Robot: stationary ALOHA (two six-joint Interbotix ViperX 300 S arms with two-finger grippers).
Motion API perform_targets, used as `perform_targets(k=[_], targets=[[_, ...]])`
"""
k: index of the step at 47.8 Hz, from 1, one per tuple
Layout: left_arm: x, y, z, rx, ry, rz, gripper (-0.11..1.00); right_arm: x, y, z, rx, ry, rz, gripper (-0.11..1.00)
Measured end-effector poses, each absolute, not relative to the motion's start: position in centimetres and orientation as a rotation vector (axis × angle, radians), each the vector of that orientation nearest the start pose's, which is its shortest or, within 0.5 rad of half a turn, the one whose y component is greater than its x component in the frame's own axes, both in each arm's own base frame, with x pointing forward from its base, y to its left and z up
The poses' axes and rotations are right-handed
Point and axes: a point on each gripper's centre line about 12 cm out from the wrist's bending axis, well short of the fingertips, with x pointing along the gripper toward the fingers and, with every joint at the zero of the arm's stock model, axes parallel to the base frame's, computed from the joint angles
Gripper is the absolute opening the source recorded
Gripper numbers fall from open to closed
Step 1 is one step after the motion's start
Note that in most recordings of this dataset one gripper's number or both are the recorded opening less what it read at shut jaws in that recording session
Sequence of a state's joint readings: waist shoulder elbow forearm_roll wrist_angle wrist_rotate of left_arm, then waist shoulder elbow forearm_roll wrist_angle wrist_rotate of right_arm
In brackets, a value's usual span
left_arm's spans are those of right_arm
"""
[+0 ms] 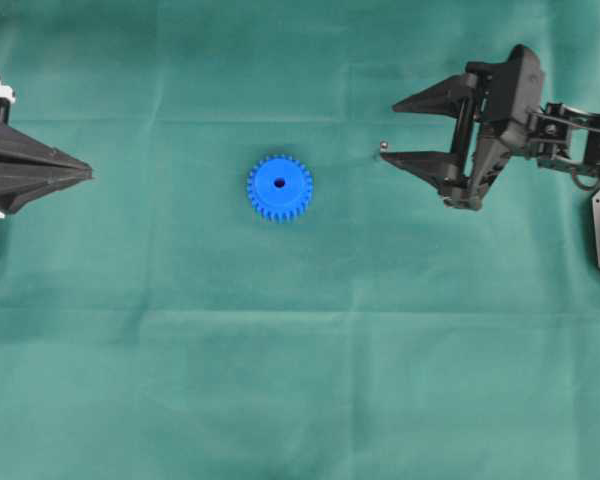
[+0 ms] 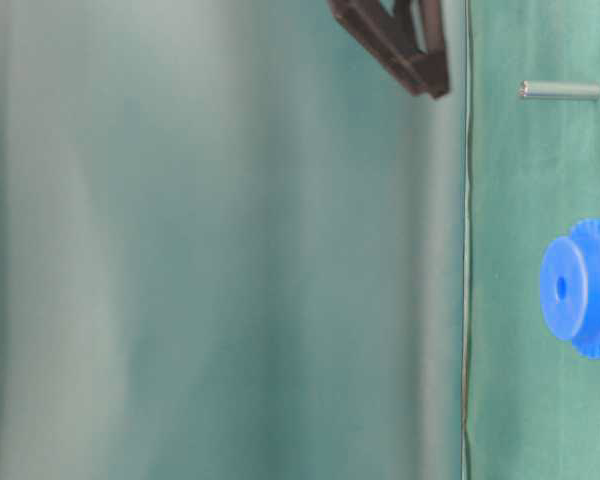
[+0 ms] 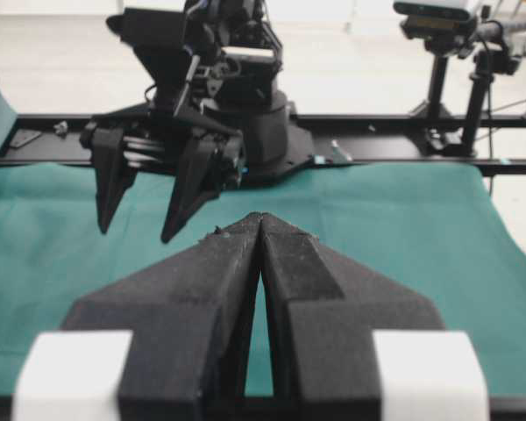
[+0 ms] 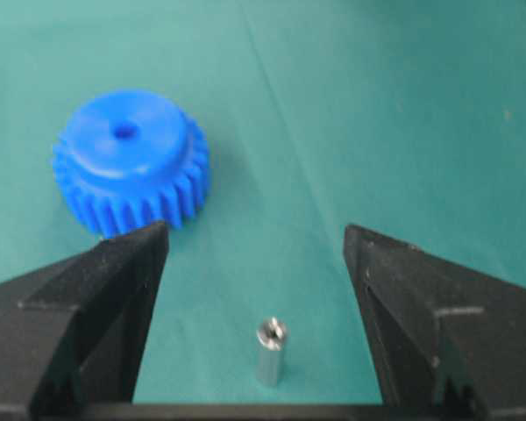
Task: Insert the shaft placed at a random location into the center hole of the medium gear at another random location.
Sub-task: 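Move the right gripper over the silver shaft, fingers open, then lower the right gripper and close it on the silver shaft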
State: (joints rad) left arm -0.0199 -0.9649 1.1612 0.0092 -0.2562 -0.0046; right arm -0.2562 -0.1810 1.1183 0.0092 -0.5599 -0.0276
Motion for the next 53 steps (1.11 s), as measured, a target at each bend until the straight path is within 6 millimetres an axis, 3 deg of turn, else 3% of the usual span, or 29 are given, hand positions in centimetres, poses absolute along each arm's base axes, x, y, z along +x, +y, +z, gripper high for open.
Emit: perform_targets(k=[20,30,38,44,53], targets=[[20.0,0.0,29.2,0.004,-0.035,0.001,0.00,29.1,-8.1,10.3,0.061,0.467,-0.282,0.82],[20.0,0.2,29.1,0.001,-0.026,0.009,0.00,29.2,-8.2,9.5,0.061,0.461,-0.287,0.80],[20.0,0.2,29.1,0.003,-0.020,0.009,0.00,29.2,-8.2,9.4,0.061,0.461,-0.289,0.72],[20.0,0.2,29.1,0.003,-0.020,0.008,0.00,29.2,-8.2,9.3,0.062,0.463,-0.288,0.60],[20.0,0.2,29.1,0.003,-0.018,0.008,0.00,29.3,-8.2,9.4,0.060,0.457,-0.287,0.14]])
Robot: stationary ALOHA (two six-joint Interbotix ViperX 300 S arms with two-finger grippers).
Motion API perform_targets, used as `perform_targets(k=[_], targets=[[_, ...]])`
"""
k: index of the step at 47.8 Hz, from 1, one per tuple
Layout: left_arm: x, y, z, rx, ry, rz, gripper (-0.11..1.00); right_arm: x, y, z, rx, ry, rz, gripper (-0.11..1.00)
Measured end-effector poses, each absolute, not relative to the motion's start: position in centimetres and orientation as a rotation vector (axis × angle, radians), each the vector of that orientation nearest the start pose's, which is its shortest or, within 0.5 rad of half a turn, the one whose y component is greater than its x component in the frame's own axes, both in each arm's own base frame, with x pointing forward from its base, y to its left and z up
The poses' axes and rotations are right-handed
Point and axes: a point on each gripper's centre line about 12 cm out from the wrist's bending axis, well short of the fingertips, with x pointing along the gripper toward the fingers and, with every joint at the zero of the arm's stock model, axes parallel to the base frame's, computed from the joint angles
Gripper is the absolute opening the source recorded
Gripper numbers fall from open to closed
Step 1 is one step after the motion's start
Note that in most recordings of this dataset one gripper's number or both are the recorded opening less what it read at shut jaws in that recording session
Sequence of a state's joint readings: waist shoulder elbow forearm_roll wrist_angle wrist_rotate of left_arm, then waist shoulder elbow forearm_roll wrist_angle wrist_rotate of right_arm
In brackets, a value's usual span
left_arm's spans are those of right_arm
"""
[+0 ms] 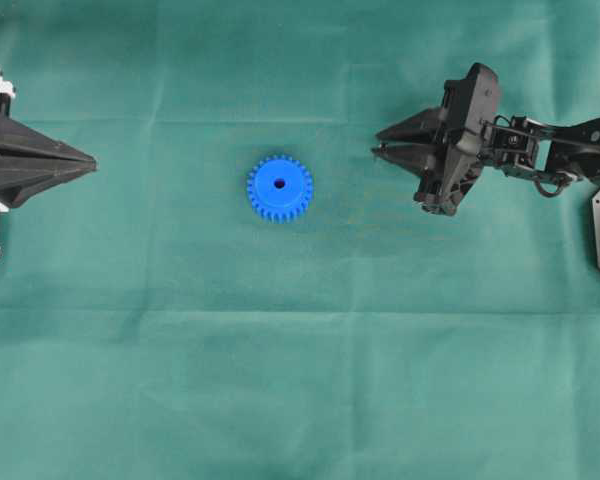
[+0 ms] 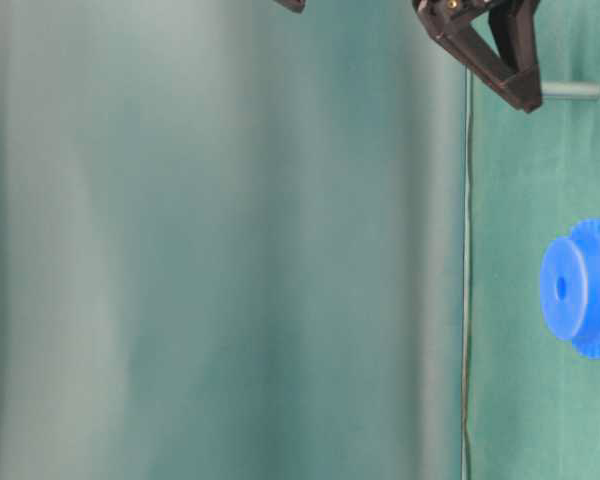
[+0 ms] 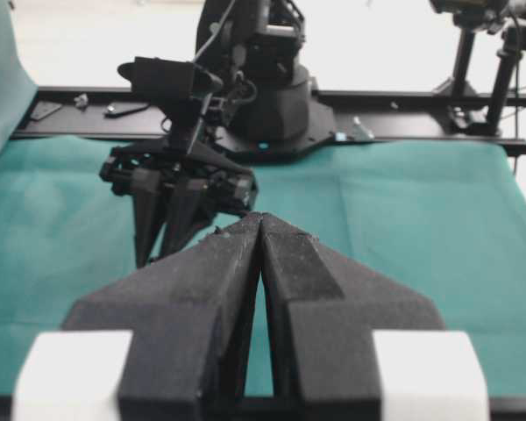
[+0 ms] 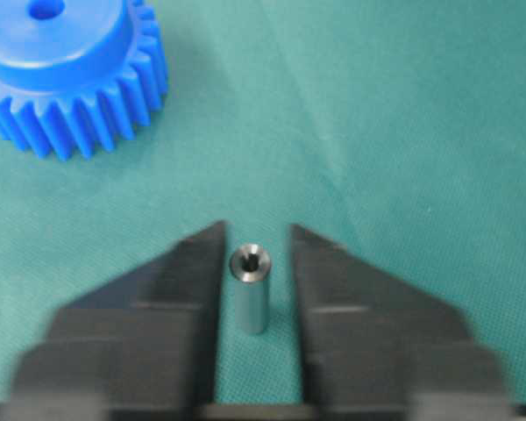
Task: Insert the shaft placed at a random location into the center hole of the medium gear at another random location.
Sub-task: 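Lower the right gripper and close it on the silver shaft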
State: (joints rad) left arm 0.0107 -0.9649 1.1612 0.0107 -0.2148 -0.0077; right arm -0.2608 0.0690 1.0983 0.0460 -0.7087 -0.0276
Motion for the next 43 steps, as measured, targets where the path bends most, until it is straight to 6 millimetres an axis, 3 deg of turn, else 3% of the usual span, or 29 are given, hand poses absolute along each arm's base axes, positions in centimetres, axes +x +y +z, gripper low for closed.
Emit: perform_targets(k=[25,43], targets=[[20.0,0.2,29.1,0.001,-0.018,0.009,0.00,29.4,-8.3,9.8,0.059,0.441,-0.289,0.13],[20.0,0.2,29.1,0.003,-0.018,0.008,0.00,29.6,-8.1,14.9,0.066,0.432,-0.280,0.13]])
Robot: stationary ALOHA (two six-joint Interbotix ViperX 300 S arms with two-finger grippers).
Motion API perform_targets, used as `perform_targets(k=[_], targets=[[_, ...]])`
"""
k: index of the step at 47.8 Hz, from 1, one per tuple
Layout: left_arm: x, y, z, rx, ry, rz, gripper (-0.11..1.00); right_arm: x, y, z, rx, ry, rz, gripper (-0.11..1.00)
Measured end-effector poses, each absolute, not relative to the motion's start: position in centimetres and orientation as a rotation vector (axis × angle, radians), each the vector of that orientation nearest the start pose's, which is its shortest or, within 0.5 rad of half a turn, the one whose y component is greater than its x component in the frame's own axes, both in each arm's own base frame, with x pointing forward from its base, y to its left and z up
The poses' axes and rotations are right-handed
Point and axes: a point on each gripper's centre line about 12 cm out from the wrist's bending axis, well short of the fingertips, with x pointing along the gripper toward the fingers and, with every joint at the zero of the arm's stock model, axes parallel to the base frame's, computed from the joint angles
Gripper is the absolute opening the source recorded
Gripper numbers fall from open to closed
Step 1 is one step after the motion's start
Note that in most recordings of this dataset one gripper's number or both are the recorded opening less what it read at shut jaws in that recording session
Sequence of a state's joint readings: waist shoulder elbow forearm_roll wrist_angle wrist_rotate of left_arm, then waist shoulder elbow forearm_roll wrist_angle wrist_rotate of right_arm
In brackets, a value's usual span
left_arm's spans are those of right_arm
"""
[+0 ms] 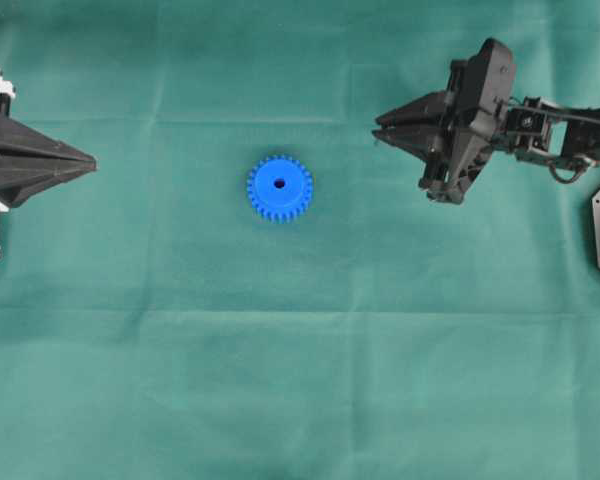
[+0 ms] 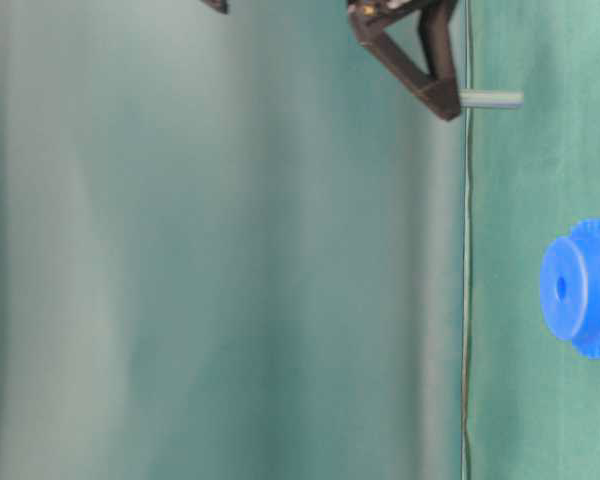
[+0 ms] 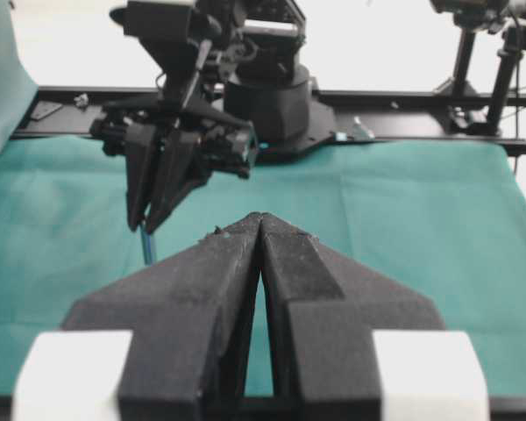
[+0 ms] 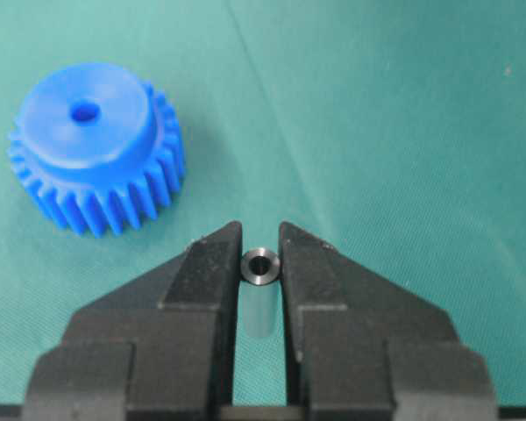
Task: Insert the shaft placed at a random location into the center hole of the medium gear at another random location.
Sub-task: 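Lower the right gripper and close it on the silver shaft, then lift the shaft and carry it left toward the blue gear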
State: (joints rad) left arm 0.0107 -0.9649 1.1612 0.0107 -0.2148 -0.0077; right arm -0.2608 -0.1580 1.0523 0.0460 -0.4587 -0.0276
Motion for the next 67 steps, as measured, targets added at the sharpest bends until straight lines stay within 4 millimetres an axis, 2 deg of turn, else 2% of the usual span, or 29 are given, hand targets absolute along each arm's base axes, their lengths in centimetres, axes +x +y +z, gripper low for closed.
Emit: perform_targets(k=[7,30,39,54,67], targets=[[20.0,0.2,29.1,0.001,-0.018,0.009,0.00,29.5,-8.1,15.9,0.064,0.423,-0.278,0.13],[20.0,0.2,29.0,0.001,-0.014,0.010,0.00,30.0,-8.2,16.1,0.065,0.417,-0.278,0.13],[20.0,0.2,29.0,0.001,-0.015,0.010,0.00,31.8,-7.7,16.2,0.059,0.415,-0.250,0.13],[20.0,0.2,29.0,0.003,-0.014,0.010,0.00,36.2,-6.6,16.6,0.045,0.393,-0.194,0.13],[20.0,0.3,28.9,0.000,-0.008,0.012,0.00,39.1,-5.5,17.1,0.039,0.382,-0.152,0.13]])
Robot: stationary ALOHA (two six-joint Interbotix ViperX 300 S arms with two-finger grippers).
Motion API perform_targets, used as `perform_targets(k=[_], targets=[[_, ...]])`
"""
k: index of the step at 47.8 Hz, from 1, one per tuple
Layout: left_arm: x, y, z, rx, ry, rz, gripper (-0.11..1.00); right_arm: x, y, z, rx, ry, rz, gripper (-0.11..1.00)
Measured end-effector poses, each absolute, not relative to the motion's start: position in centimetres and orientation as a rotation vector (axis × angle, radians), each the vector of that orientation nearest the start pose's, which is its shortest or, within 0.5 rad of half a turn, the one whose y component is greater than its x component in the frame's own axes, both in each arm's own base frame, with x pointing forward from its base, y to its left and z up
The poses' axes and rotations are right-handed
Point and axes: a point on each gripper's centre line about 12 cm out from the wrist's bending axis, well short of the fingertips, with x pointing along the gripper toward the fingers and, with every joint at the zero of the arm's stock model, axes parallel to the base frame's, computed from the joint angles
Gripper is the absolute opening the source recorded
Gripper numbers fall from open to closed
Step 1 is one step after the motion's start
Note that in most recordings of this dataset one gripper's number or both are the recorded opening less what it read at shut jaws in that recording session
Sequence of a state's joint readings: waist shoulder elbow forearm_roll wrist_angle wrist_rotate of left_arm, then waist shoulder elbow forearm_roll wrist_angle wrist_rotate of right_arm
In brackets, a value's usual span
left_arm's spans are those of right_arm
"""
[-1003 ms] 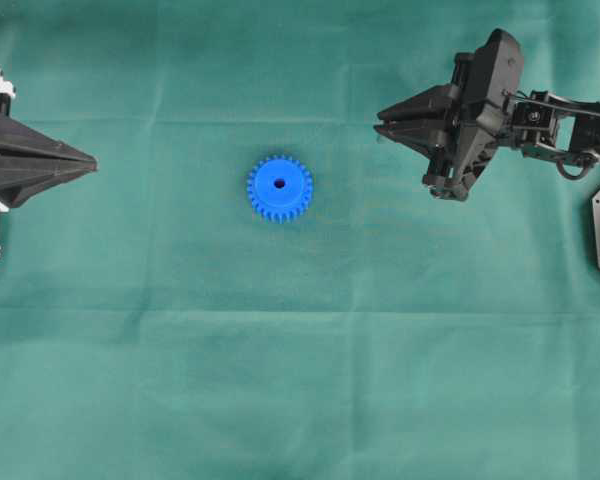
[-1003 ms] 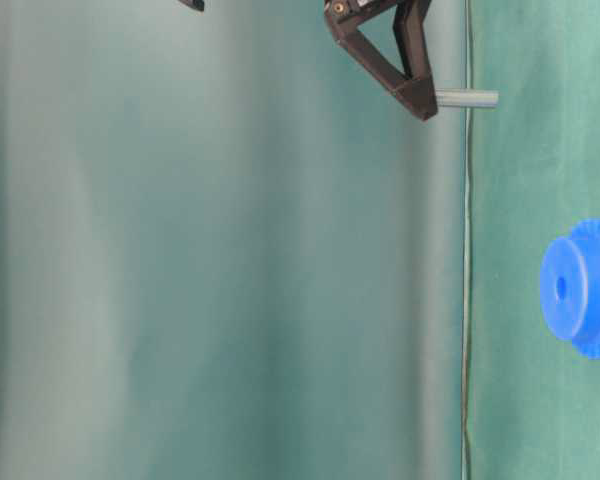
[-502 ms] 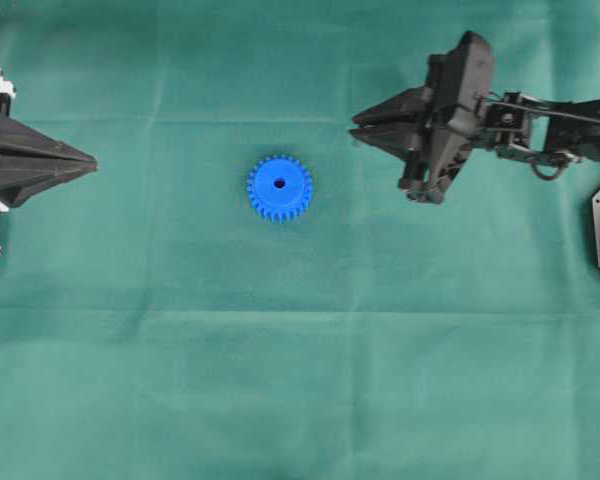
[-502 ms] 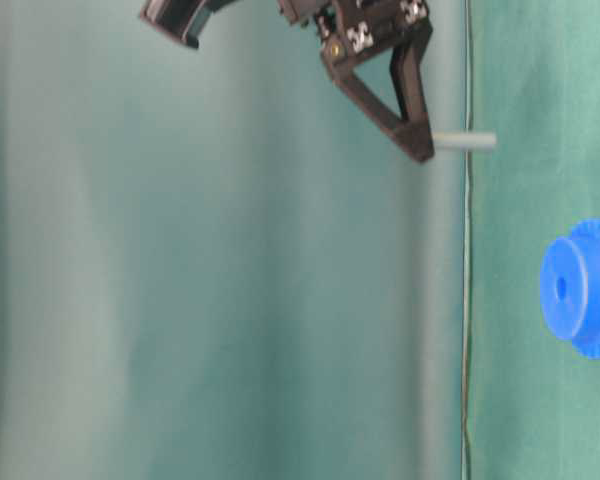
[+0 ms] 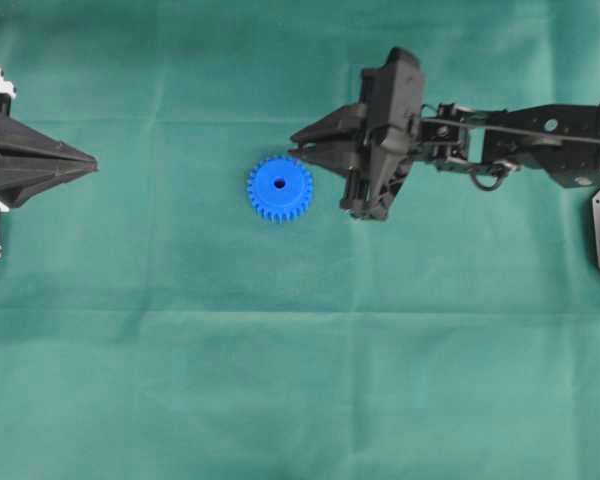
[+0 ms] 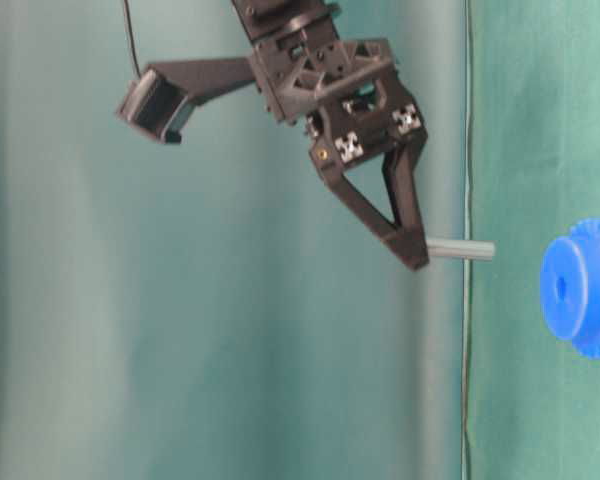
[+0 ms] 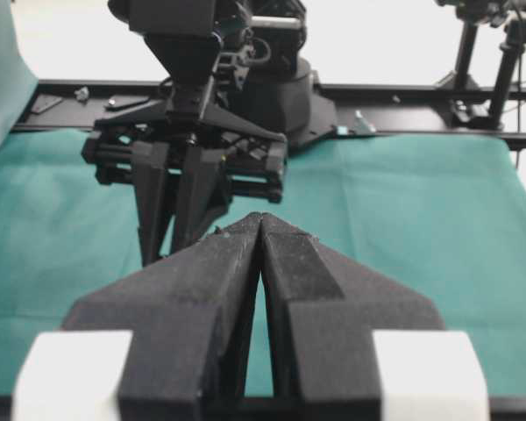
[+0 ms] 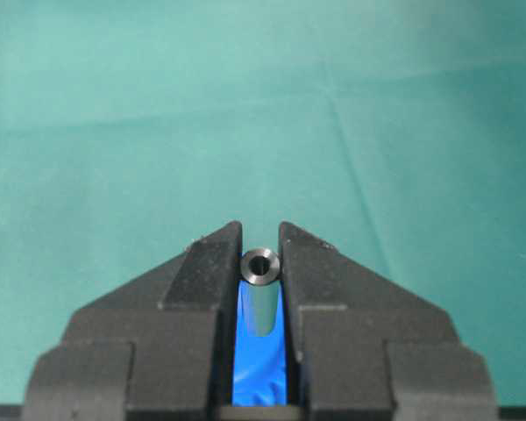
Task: Insert the shaft placed at a random location into the center hole of the medium gear at another random location.
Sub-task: 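Lift the shaft and carry it left toward the blue gear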
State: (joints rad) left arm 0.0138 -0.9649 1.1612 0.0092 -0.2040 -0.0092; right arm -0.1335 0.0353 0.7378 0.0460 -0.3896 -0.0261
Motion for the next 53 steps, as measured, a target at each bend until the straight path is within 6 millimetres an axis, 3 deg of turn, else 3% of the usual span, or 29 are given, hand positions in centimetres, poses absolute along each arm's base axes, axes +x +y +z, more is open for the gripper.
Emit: perform_targets(k=[17,34,53], targets=[[20.0,0.3,28.9,0.001,-0.005,0.012,0.00,41.1,-5.0,17.1,0.033,0.375,-0.133,0.13],[20.0,0.3,28.9,0.001,-0.002,0.012,0.00,41.2,-5.0,16.9,0.034,0.386,-0.133,0.13],[20.0,0.5,28.9,0.001,-0.002,0.022,0.00,41.4,-4.7,15.0,0.036,0.432,-0.126,0.13]])
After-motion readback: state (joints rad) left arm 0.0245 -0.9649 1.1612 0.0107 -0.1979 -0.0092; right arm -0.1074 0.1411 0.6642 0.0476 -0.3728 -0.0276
